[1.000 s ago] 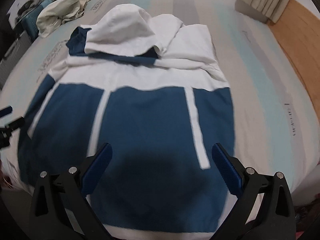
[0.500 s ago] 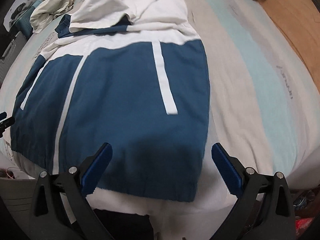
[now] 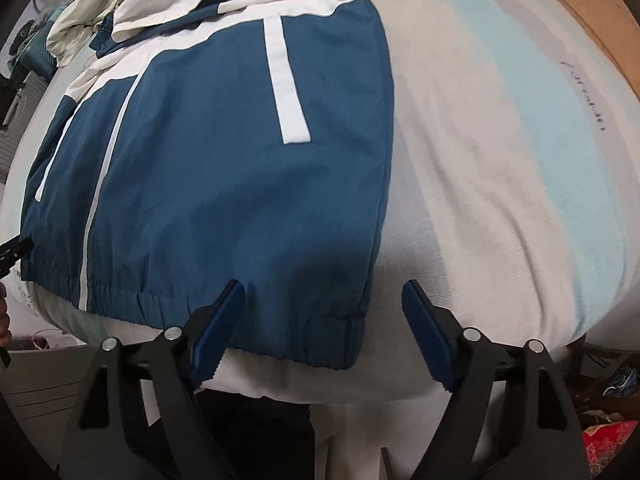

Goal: Fold large clothes
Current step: 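Close both grippers on the blue hem edge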

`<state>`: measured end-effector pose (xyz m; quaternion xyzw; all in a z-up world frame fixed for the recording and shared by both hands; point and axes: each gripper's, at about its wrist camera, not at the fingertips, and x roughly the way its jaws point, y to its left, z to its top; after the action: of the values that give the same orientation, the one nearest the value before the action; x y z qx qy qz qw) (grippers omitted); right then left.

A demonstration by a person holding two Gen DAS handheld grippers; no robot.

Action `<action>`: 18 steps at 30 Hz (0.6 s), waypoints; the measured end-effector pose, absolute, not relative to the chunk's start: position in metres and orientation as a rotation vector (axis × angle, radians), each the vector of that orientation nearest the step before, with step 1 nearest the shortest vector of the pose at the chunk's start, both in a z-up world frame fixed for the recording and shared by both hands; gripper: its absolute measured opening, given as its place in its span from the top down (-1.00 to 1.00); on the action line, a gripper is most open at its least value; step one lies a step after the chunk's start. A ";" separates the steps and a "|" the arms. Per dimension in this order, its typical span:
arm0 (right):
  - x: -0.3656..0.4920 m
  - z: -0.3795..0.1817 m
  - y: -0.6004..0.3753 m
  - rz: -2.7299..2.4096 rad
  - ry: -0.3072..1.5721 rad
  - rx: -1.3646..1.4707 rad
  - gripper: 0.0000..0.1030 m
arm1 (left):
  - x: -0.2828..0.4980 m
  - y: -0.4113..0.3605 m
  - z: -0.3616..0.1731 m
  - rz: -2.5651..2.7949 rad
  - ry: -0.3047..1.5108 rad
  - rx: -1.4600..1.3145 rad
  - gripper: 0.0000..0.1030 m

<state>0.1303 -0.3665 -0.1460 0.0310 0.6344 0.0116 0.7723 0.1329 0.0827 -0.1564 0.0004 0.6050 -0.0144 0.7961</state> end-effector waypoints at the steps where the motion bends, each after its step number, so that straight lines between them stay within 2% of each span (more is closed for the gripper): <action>1: 0.130 -0.148 -0.368 0.036 1.380 0.090 -0.49 | 0.131 0.084 -0.158 -0.025 1.303 -0.002 -0.88; 18: 0.135 -0.175 -0.360 0.052 1.448 0.129 -0.47 | 0.129 0.104 -0.180 0.004 1.352 -0.060 -0.88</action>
<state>0.1352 -0.3598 -0.1748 0.0589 0.6619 0.0238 0.7469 0.1295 0.1041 -0.1800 -0.0280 0.6255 0.0020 0.7797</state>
